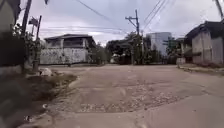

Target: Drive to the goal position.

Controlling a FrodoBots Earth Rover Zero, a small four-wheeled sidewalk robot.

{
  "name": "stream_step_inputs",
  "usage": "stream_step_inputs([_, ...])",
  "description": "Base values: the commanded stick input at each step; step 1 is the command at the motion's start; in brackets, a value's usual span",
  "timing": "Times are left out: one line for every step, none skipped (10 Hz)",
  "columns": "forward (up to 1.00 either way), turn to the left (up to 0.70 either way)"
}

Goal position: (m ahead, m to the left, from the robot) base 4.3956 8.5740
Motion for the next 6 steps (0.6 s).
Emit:
stream_step_inputs([1.0,0.0])
stream_step_inputs([1.0,0.0])
stream_step_inputs([1.0,0.0])
stream_step_inputs([1.0,0.02])
stream_step_inputs([1.0,0.03])
stream_step_inputs([1.0,0.05])
